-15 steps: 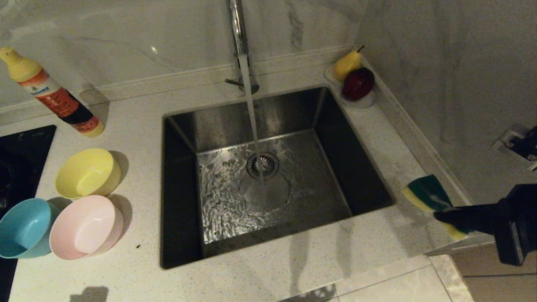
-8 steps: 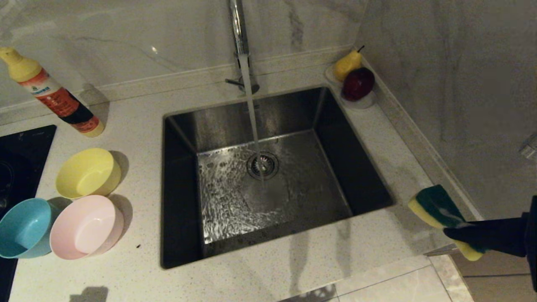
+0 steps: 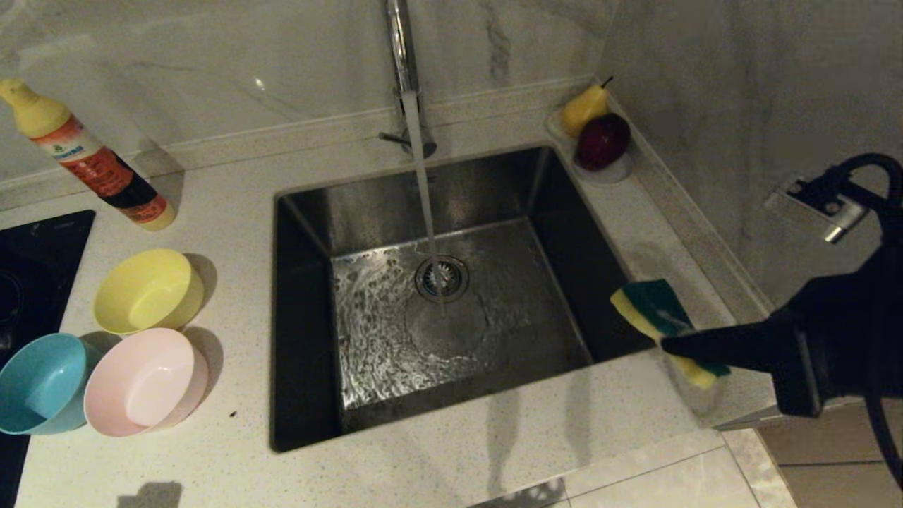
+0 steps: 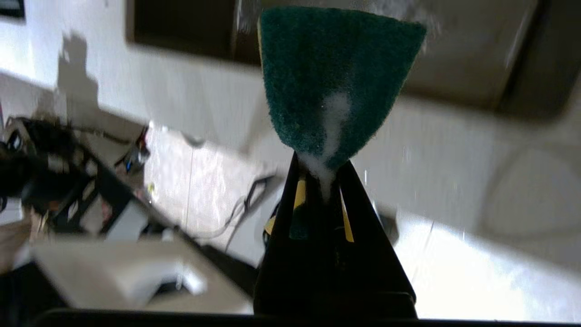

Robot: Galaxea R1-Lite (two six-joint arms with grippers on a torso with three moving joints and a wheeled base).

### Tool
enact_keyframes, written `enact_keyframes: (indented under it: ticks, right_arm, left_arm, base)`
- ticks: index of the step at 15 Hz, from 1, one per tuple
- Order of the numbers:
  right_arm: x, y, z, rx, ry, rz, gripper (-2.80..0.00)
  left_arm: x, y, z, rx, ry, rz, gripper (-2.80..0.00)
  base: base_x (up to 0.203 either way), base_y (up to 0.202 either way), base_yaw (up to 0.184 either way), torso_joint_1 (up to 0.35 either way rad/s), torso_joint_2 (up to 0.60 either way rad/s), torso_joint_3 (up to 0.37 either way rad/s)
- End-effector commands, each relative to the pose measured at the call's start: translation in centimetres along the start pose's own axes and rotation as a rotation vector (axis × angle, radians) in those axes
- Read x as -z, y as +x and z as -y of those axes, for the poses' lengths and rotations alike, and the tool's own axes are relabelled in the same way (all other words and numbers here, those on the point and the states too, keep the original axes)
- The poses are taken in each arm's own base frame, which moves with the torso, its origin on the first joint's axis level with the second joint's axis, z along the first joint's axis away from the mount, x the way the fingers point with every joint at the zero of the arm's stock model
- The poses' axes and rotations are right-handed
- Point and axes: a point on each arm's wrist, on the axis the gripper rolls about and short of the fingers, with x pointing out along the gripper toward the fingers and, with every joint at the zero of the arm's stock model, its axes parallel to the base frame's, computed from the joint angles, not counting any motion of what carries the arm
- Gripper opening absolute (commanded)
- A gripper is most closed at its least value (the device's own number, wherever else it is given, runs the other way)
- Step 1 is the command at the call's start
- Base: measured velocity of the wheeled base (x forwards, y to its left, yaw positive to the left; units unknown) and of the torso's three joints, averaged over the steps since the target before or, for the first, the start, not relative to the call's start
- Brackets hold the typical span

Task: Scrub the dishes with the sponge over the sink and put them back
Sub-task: Pick up a bowl and the sponge

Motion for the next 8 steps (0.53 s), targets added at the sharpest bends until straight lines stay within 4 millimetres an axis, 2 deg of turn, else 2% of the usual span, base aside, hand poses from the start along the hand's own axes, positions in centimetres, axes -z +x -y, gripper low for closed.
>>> enact_keyframes:
  ticks: [1, 3, 8]
  right_arm:
    - [-0.76, 2.35, 0.12, 0.006, -0.004, -0.039, -2.8]
    - [-0.75, 2.95, 0.18, 0.007, -0.009, -0.051, -2.8]
    - [-0.15, 3.03, 0.35, 0.002, 0.006, -0.07, -2.8]
  left_arm:
    - [0.91, 0.17, 0.02, 0.001, -0.002, -0.03, -2.8]
    - [0.86, 0.17, 0.02, 0.0, -0.009, -0.028, -2.8]
    - [0.89, 0.17, 0.02, 0.0, 0.004, -0.033, -2.8]
  base:
    - [0.0, 0.0, 0.0, 0.0, 0.0, 0.0]
    - [0.0, 0.0, 0.0, 0.0, 0.0, 0.0]
    - [0.0, 0.0, 0.0, 0.0, 0.0, 0.0]
